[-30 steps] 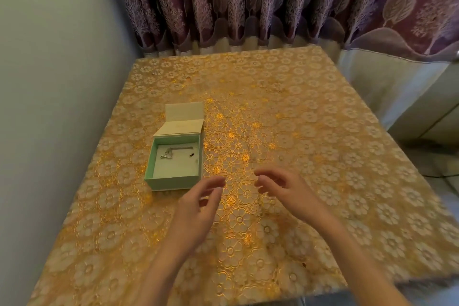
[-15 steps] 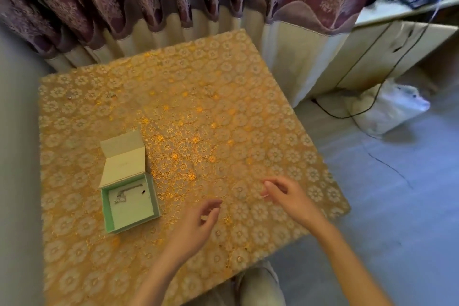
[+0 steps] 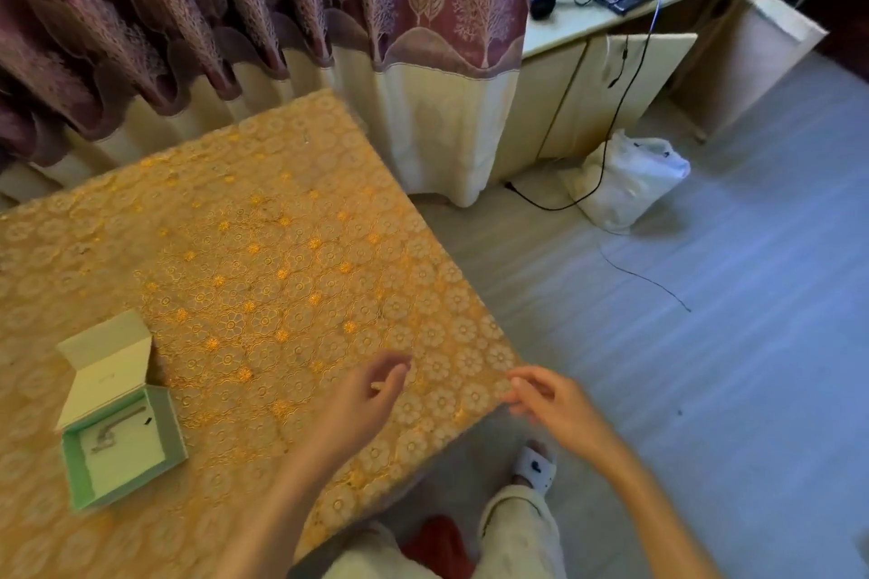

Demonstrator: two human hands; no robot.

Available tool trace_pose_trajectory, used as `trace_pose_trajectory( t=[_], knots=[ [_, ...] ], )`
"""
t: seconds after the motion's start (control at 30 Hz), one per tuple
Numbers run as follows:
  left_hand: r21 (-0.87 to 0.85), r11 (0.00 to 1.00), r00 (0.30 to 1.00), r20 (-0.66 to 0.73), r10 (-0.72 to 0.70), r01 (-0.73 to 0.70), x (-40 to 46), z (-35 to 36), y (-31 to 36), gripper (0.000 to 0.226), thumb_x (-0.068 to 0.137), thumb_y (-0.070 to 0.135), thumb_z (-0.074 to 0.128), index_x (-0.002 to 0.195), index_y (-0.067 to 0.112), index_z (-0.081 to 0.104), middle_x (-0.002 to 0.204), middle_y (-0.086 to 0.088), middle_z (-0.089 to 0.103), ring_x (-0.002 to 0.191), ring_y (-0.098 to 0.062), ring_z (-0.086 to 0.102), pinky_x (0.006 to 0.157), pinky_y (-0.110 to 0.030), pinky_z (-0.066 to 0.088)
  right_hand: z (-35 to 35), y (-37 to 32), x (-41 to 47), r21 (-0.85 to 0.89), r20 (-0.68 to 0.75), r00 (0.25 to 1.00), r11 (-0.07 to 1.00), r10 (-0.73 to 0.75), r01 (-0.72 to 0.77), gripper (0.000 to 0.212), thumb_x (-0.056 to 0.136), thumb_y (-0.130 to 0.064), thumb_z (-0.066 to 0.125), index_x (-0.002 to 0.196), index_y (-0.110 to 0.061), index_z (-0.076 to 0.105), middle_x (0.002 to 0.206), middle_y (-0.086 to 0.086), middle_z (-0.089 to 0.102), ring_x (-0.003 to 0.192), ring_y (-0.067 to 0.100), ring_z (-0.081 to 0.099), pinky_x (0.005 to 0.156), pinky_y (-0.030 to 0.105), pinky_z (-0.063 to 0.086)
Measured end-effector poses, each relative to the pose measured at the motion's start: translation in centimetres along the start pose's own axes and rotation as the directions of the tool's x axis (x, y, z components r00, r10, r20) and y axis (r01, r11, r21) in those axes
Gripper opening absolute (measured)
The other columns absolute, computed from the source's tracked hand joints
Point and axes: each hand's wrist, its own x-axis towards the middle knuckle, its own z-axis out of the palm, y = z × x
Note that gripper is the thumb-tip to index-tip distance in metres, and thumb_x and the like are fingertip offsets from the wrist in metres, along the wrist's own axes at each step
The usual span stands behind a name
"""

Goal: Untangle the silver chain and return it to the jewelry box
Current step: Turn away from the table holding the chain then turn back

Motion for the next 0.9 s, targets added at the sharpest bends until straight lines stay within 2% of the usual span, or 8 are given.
trace_pose_trajectory(
  t=[0.1,0.2,0.27,0.4,0.5,0.63,0.8,0.9],
  knots=[
    [-0.042,0.998,0.997,-0.066,0.049,-0.052,3.2,4.2,4.7,0.019,0.095,0.027,0.044,0.112,0.031,0.054,0.104,0.018,0.058,0.096,0.006,0.055,0.075,-0.01,0.045,-6.7,1.6,0.9,0.019,-0.045,0.999,1.0,-0.01,0.011,0.018,0.095,-0.01,0.047,0.108,-0.005,0.058,0.083,0.003,0.064,0.064,-0.006,0.063,0.06,0.008,0.046],
    [-0.135,0.99,0.987,-0.157,0.021,-0.042,6.2,9.6,8.7,0.019,0.096,0.024,0.044,0.11,0.027,0.057,0.104,0.011,0.061,0.097,-0.003,0.058,0.079,-0.016,0.046,-13.7,3.2,1.4,0.003,-0.062,0.997,0.999,-0.035,0.035,0.018,0.094,-0.012,0.05,0.107,-0.006,0.06,0.086,0.006,0.066,0.074,0.001,0.063,0.064,0.009,0.047],
    [-0.165,0.986,0.989,-0.148,-0.013,-0.012,7.5,13.0,11.1,0.019,0.096,0.024,0.044,0.11,0.025,0.058,0.105,0.007,0.063,0.098,-0.008,0.059,0.082,-0.023,0.049,-17.9,3.9,1.2,-0.008,-0.071,0.997,1.0,-0.026,0.025,0.018,0.093,-0.014,0.051,0.107,-0.009,0.061,0.087,0.003,0.068,0.078,0.005,0.064,0.067,0.011,0.049],
    [-0.086,0.996,0.999,-0.034,0.034,-0.036,9.9,17.0,15.1,0.025,0.096,0.028,0.044,0.117,0.024,0.056,0.108,0.014,0.06,0.096,0.004,0.056,0.077,-0.008,0.045,-24.6,3.4,2.8,-0.003,-0.091,0.995,0.999,-0.046,0.046,0.018,0.093,-0.018,0.051,0.106,-0.011,0.062,0.087,0.0,0.069,0.08,0.011,0.066,0.07,0.017,0.049],
    [-0.096,0.995,0.999,-0.043,0.016,-0.02,12.6,17.9,16.9,0.021,0.095,0.03,0.045,0.114,0.03,0.056,0.105,0.021,0.059,0.094,0.009,0.055,0.075,-0.008,0.045,-28.3,0.9,6.0,-0.021,-0.065,0.991,0.993,-0.118,0.117,0.015,0.094,-0.023,0.05,0.103,-0.021,0.061,0.091,-0.003,0.069,0.085,0.009,0.066,0.079,0.026,0.051],
    [-0.157,0.987,0.992,-0.117,-0.053,0.035,16.0,18.2,17.4,0.016,0.095,0.027,0.047,0.106,0.033,0.056,0.101,0.021,0.06,0.096,0.005,0.057,0.077,-0.013,0.048,-31.0,-3.4,11.2,-0.014,0.003,0.979,0.979,-0.205,0.205,0.015,0.095,-0.024,0.047,0.104,-0.022,0.059,0.091,-0.005,0.068,0.086,0.009,0.065,0.08,0.027,0.052],
    [-0.229,0.968,0.953,-0.256,-0.16,0.101,21.4,16.9,17.0,0.017,0.094,0.025,0.048,0.098,0.04,0.056,0.1,0.02,0.062,0.097,0.0,0.059,0.081,-0.02,0.05,-32.0,-6.1,18.6,-0.073,0.154,0.968,0.975,-0.197,0.209,0.018,0.096,-0.024,0.047,0.107,-0.019,0.06,0.091,-0.004,0.068,0.084,0.006,0.065,0.075,0.018,0.051],
    [-0.274,0.957,0.927,-0.324,-0.19,0.1,25.7,14.7,17.6,0.016,0.094,0.026,0.048,0.102,0.035,0.058,0.102,0.019,0.063,0.097,0.001,0.059,0.085,-0.025,0.051,-32.4,-7.4,23.0,-0.108,0.217,0.962,0.975,-0.166,0.192,0.019,0.096,-0.022,0.047,0.108,-0.016,0.06,0.091,0.0,0.068,0.082,0.006,0.065,0.07,0.013,0.049]
  ],
)
